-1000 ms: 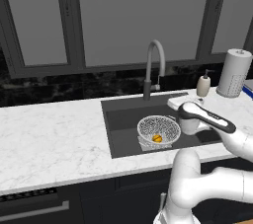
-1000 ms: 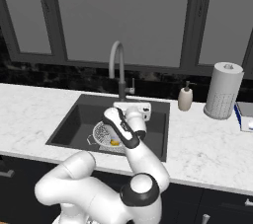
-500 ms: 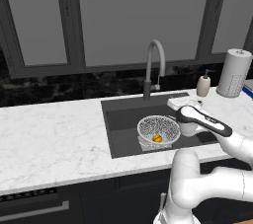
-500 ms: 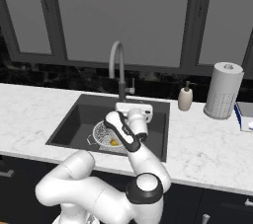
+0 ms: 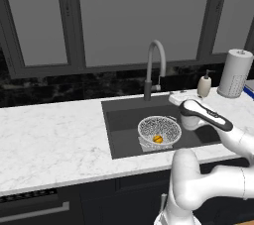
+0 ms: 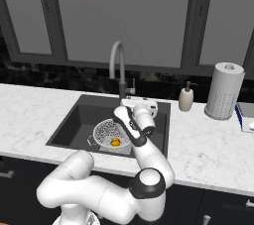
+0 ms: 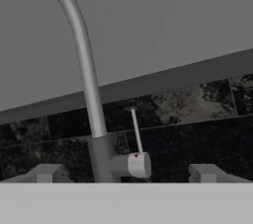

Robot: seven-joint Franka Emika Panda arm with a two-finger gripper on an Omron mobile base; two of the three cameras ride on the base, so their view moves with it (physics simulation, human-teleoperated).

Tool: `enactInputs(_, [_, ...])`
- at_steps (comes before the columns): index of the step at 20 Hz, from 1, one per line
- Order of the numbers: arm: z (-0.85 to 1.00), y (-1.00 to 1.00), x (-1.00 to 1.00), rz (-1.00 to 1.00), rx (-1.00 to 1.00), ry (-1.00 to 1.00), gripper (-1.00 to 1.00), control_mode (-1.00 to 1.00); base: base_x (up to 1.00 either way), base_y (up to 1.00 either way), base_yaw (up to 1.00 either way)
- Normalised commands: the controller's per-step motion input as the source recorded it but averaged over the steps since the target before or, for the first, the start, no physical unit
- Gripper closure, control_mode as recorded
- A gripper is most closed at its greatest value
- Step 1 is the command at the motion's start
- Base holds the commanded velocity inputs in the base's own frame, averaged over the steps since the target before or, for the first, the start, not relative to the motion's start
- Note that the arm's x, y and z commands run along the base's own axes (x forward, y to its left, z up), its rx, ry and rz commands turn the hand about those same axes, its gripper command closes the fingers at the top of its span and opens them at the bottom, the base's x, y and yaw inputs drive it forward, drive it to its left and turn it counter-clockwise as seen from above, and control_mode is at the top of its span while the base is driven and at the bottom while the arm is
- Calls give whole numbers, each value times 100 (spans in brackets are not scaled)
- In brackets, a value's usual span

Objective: Put the colander in the sink, put the tangerine in the colander, and turn on the sink faucet and pour water over the colander.

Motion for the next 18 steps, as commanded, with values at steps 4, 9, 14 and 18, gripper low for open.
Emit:
enactInputs(4, [0, 0, 16, 0, 0, 0, -100, -100, 0, 0, 0])
enactInputs(9, [0, 3, 13, 0, 0, 0, -100, -100, 0, 0, 0])
enactInputs(14, [0, 3, 26, 0, 0, 9, -100, -100, 0, 0, 0])
enactInputs(18, [0, 5, 23, 0, 0, 5, -100, -100, 0, 0, 0])
